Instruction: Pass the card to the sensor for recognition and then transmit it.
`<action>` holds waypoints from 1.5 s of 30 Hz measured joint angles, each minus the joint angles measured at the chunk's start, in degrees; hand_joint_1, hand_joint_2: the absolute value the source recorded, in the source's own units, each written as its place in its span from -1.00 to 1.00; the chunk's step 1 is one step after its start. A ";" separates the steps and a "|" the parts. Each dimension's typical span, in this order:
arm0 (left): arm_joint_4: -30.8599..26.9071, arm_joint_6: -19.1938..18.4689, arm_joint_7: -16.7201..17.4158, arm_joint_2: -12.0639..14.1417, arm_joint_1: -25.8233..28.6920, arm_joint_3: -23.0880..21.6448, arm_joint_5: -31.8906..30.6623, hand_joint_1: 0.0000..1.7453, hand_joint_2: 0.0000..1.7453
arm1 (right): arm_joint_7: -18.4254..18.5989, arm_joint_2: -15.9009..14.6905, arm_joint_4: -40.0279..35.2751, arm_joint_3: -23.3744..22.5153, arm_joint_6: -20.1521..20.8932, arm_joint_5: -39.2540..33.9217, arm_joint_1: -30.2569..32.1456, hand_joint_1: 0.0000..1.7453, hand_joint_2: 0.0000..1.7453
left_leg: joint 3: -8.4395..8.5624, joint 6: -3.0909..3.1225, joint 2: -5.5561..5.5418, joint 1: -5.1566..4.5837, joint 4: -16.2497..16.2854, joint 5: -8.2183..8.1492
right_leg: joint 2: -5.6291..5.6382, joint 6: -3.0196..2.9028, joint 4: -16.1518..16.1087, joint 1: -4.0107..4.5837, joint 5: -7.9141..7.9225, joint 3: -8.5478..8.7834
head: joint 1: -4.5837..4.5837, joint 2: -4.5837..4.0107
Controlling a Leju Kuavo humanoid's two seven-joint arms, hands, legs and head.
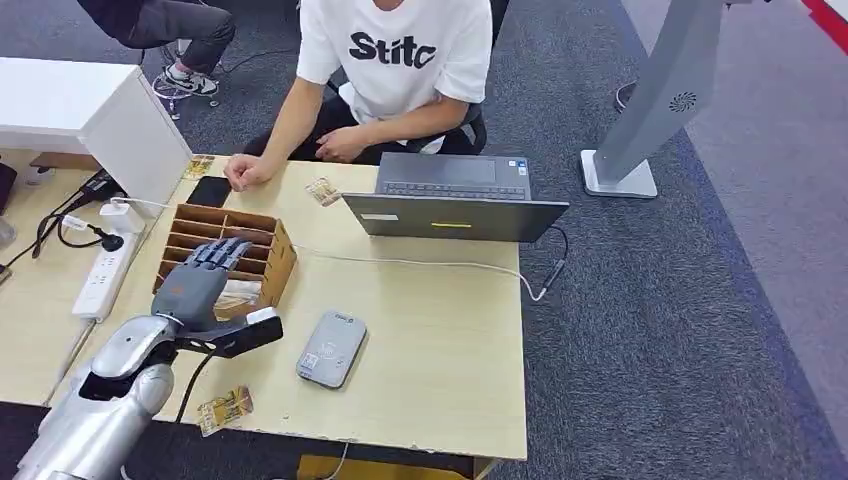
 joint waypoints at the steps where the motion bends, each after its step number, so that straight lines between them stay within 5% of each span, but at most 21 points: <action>1: 0.00 -0.02 0.00 0.00 0.00 0.02 -0.02 -0.62 1.00 | 0.02 0.02 0.00 0.00 0.04 0.02 0.00 -1.00 1.00 | 0.00 0.00 0.00 0.00 0.00 0.00 | 0.00 0.00 0.00 0.00 0.00 0.00 | 0.00 0.00; 2: 0.00 -0.07 0.00 0.00 0.00 0.02 -0.13 -0.52 1.00 | 0.09 0.04 0.00 0.00 0.22 0.04 0.00 -1.00 1.00 | 0.00 0.00 0.00 0.00 0.00 0.00 | 0.00 0.00 0.00 0.00 0.00 0.00 | 0.00 0.00; 4: 0.00 -0.33 -0.13 0.02 0.00 0.02 -0.20 -0.80 1.00 | 0.15 0.11 0.00 0.00 0.35 0.13 0.00 -1.00 1.00 | 0.00 0.00 0.00 0.00 0.00 0.00 | 0.00 0.00 0.00 0.00 0.00 0.00 | 0.00 0.00; 5: 0.00 -0.66 -0.15 0.07 0.00 0.02 -0.35 -0.76 1.00 | 0.17 0.15 0.00 0.00 0.35 0.18 0.00 -1.00 1.00 | 0.00 0.00 0.00 0.00 0.00 0.00 | 0.00 0.00 0.00 0.00 0.00 0.00 | 0.00 0.00; 8: 0.18 -1.82 -0.17 0.28 -0.01 0.02 -0.61 0.66 1.00 | 0.15 0.24 0.00 0.00 0.44 0.35 0.00 -1.00 1.00 | 0.00 0.00 0.00 0.00 0.00 0.00 | 0.00 0.00 0.00 0.00 0.00 0.00 | 0.00 0.00; 10: 0.24 -2.30 -0.17 0.63 -0.01 0.02 -0.70 1.00 1.00 | 0.15 0.31 0.00 -0.02 0.42 0.48 0.01 -1.00 1.00 | 0.00 0.00 0.01 0.01 0.00 0.00 | 0.01 0.00 0.00 0.00 0.00 0.00 | 0.00 0.00; 45: 0.66 -2.76 0.37 3.24 -0.07 0.02 -1.16 1.00 1.00 | 0.07 0.46 0.00 -1.00 0.37 1.14 -0.09 -1.00 1.00 | 0.01 0.00 0.03 0.00 0.00 0.00 | 0.01 0.00 0.00 0.00 0.00 -0.01 | 0.00 0.00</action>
